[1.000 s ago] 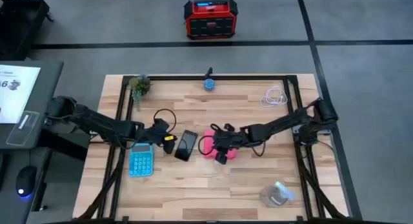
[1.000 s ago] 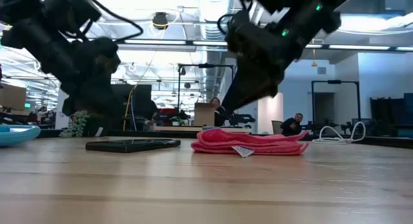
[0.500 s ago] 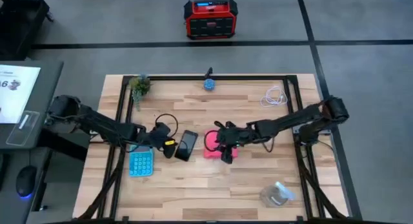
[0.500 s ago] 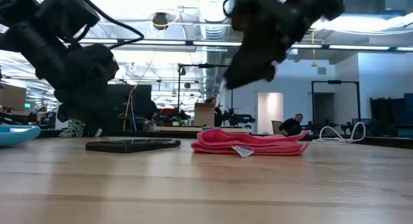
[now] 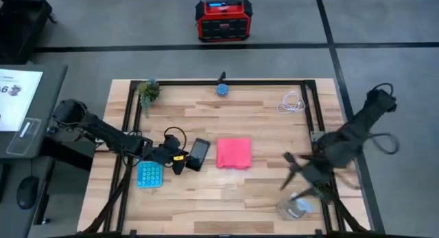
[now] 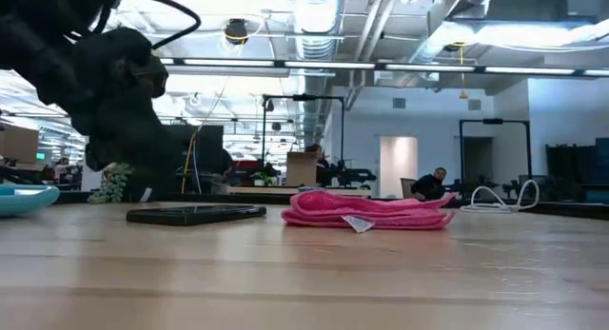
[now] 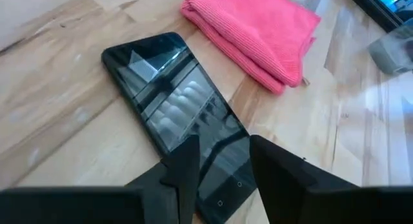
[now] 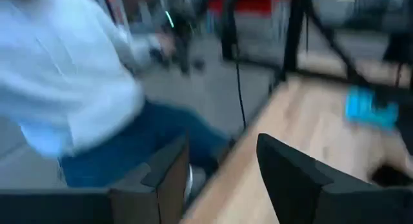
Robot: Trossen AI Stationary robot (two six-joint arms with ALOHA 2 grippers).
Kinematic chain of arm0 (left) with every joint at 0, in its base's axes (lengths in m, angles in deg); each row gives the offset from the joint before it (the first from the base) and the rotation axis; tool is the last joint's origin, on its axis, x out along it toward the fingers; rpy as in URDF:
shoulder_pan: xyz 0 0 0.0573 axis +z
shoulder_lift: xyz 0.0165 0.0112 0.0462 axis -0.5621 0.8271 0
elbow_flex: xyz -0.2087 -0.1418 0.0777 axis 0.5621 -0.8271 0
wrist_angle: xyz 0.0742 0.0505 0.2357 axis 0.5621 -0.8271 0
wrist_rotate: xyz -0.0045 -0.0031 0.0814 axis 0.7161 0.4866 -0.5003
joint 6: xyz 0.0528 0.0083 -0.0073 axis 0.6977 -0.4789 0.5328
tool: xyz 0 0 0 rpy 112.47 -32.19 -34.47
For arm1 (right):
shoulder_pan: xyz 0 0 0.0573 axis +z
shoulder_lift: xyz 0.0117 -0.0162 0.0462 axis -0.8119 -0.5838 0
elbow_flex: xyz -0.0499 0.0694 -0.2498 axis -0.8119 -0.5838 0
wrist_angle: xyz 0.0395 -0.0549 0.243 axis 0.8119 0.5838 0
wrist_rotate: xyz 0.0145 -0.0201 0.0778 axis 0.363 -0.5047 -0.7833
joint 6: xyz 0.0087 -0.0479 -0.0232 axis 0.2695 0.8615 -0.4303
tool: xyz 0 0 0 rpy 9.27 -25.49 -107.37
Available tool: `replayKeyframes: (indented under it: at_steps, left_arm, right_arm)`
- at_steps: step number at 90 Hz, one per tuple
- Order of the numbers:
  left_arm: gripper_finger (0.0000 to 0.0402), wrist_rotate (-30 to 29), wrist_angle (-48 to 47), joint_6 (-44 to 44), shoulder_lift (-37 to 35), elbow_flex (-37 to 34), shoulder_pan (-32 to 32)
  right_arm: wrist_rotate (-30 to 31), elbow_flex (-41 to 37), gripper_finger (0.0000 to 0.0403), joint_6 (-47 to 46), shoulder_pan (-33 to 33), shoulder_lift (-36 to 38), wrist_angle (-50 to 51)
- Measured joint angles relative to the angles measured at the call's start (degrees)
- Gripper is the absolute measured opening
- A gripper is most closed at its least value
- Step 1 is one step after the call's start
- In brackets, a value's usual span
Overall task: Apply microfiber cloth
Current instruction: Spray the front of the black cellphone using transparent spray bottle
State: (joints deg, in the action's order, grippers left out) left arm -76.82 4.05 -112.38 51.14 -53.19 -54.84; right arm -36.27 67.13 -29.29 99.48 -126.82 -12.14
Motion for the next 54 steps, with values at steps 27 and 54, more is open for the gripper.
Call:
replayKeyframes:
  at_steps: [27,54]
  left_arm:
    - [0.0118,-1.92,0.07,-1.41,0.0,0.0,-0.02]
    - [0.0118,-3.02,0.11,-2.86,0.0,0.0,-0.02]
  right_arm:
    - [18.43,7.37,0.0224,-18.89,14.66,0.4,21.56]
    - [16.61,16.12,0.024,-46.56,16.27,-7.2,45.74]
